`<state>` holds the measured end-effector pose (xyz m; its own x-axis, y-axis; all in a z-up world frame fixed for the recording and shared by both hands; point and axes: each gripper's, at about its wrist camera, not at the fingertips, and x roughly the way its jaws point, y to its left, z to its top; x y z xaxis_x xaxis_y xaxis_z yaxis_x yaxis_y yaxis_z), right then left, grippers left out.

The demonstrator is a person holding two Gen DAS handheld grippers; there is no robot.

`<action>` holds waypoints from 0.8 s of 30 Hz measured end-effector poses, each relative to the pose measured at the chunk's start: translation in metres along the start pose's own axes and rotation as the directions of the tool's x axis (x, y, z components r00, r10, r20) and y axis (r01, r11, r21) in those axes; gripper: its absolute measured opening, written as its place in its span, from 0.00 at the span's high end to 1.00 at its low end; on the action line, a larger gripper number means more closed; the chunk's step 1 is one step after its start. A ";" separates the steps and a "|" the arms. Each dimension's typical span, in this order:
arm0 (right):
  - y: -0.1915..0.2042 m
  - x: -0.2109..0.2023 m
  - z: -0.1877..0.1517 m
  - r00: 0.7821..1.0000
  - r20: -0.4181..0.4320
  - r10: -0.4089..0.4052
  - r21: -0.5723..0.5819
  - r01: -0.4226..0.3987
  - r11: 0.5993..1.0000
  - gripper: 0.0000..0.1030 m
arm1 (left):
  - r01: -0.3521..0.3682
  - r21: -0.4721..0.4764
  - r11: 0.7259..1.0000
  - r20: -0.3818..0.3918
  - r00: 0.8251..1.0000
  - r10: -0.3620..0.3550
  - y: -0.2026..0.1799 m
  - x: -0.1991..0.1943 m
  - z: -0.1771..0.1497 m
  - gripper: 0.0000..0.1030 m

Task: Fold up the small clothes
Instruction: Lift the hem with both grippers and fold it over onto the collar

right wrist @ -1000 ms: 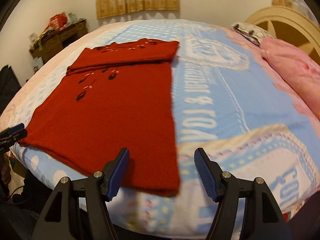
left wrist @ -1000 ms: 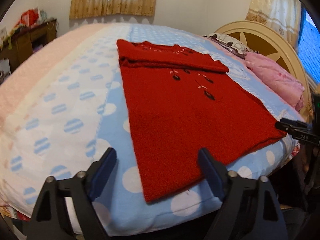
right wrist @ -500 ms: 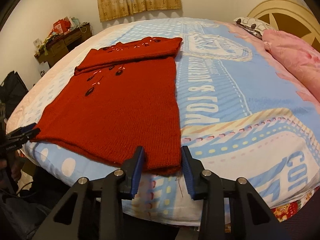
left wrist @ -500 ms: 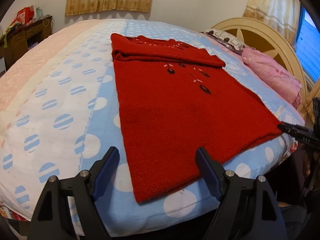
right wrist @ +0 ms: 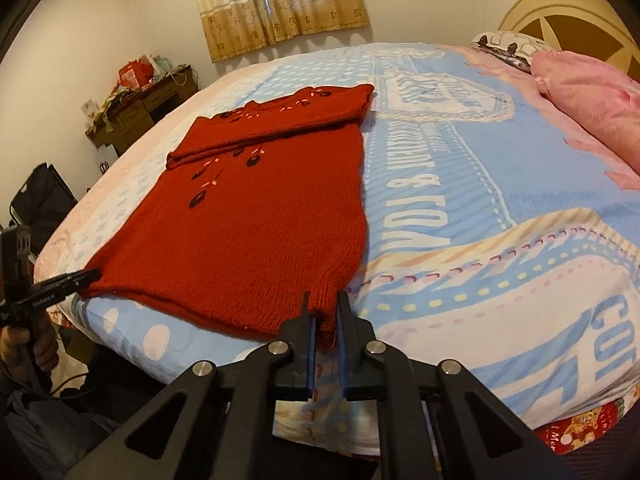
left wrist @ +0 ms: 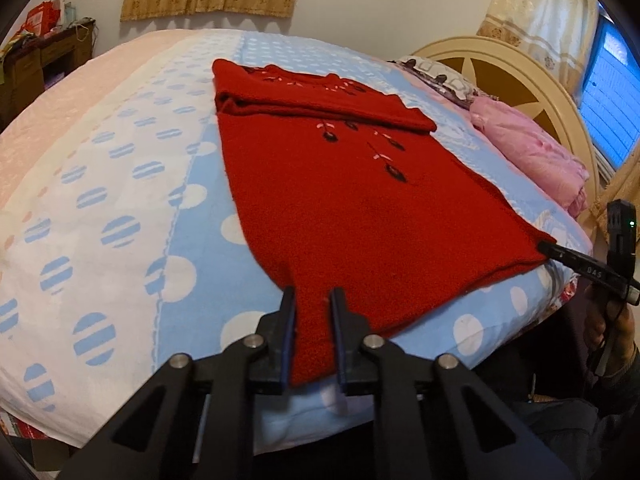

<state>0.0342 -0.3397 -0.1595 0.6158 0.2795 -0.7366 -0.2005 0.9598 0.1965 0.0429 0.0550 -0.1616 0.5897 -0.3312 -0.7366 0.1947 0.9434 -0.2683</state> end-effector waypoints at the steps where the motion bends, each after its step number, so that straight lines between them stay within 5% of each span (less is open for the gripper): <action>1: -0.001 0.000 0.001 1.000 0.001 0.004 0.007 -0.004 1.000 0.92 | -0.005 -0.004 1.000 0.001 1.000 0.005 0.000 0.000 0.000 0.77; 6: 0.001 -0.015 0.006 0.997 0.061 0.039 -0.006 -0.038 0.999 0.93 | 0.011 0.024 1.000 0.010 1.000 -0.011 -0.002 -0.005 0.000 0.91; 16: 0.012 -0.043 0.046 0.978 0.210 0.019 -0.038 -0.011 0.999 0.93 | 0.082 -0.016 0.997 0.125 0.989 -0.079 0.010 -0.039 0.042 0.91; 24: 0.020 -0.042 0.115 0.951 0.309 0.020 -0.030 -0.011 0.999 0.93 | 0.112 -0.055 0.992 0.170 0.980 -0.102 0.019 -0.038 0.101 0.91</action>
<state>0.0920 -0.3288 -0.0506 0.8168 0.2928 -0.4970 -0.2299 0.9554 0.1851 0.1032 0.0866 -0.0759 0.6914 -0.4180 -0.5892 0.2165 0.8980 -0.3829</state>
